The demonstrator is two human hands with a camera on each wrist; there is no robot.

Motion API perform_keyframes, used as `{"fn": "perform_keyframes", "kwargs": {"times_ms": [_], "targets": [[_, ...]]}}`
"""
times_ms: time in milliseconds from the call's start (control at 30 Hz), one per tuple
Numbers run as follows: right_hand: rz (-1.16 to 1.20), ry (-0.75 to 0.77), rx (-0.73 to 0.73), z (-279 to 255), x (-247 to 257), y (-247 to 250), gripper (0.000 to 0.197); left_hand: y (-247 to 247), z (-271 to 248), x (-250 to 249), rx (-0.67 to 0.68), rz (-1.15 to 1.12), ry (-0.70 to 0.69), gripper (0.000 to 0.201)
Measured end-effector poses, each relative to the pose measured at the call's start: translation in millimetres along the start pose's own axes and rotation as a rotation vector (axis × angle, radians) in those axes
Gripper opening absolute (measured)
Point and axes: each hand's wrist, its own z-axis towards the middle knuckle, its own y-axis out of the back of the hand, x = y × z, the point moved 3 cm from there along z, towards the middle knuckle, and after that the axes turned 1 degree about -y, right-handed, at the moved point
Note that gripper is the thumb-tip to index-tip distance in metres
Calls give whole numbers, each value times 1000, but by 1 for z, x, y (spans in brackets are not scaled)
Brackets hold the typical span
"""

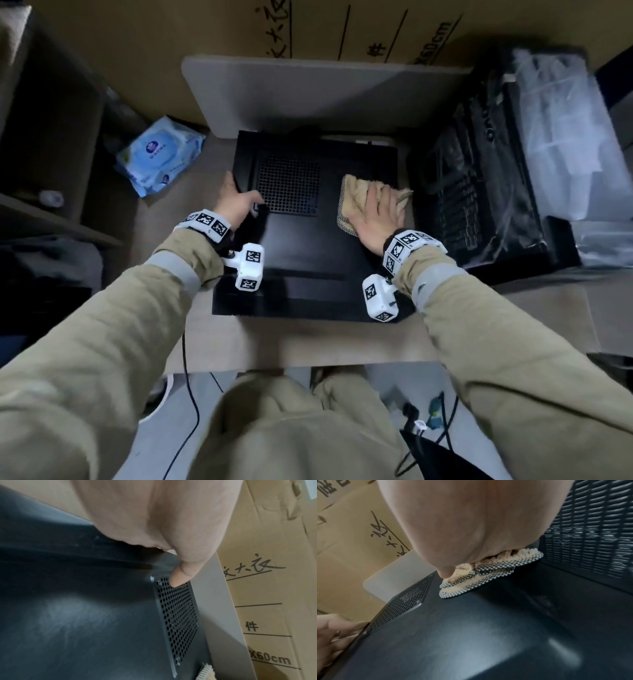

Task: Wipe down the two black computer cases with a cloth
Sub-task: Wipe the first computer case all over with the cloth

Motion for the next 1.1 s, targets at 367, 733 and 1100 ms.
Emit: {"fn": "perform_keyframes", "kwargs": {"times_ms": [367, 733, 1100], "targets": [[66, 17, -53, -64, -9, -34, 69, 0, -67, -16, 19, 201, -54, 116], [106, -127, -2, -80, 0, -48, 80, -5, -69, -13, -109, 347, -46, 108], [-87, -6, -150, 16, 50, -23, 86, -3, -57, -22, -22, 281, 96, 115]]}}
